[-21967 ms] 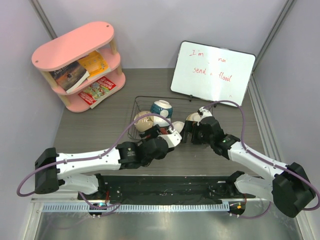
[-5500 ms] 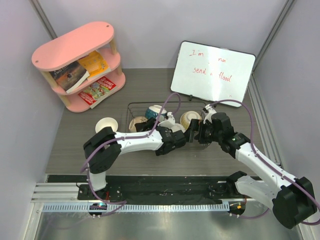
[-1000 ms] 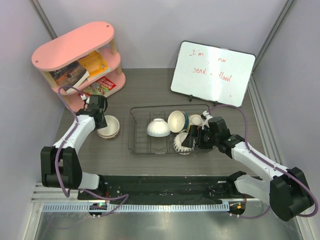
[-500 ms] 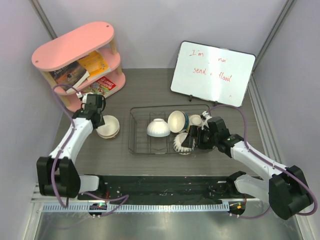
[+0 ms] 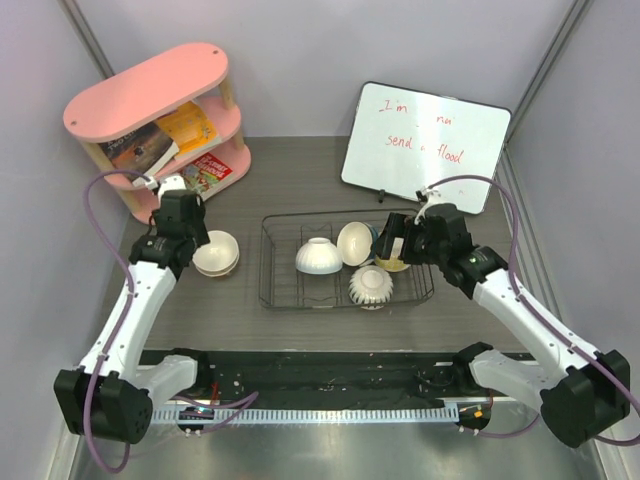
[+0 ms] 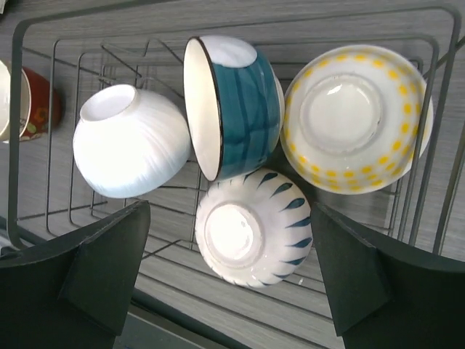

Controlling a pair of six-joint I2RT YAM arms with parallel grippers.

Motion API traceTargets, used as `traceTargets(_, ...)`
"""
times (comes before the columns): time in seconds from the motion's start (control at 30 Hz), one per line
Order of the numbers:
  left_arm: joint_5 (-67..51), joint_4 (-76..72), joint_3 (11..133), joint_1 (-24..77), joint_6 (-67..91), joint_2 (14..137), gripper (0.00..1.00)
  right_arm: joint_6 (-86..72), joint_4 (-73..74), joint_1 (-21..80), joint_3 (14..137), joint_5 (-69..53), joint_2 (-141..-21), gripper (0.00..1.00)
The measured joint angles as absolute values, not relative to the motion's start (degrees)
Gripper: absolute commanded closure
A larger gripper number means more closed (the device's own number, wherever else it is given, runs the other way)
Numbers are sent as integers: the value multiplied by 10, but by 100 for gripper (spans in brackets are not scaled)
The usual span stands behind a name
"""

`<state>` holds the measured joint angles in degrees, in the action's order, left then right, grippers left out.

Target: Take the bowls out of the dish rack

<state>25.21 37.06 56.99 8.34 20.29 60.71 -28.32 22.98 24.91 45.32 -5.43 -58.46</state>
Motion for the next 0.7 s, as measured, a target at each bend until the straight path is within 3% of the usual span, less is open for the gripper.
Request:
traceTargets(0.07,248,375,540,83,201,610,51,-280,233,249,469,-47,-600,10)
traceTargets(0.53,250,366,493,83,185,605,54,-240,254,257,600,16,-807,11)
traceTargets(0.7,251,366,493,83,185,618,55,-228,255,269,609,36,-831,22)
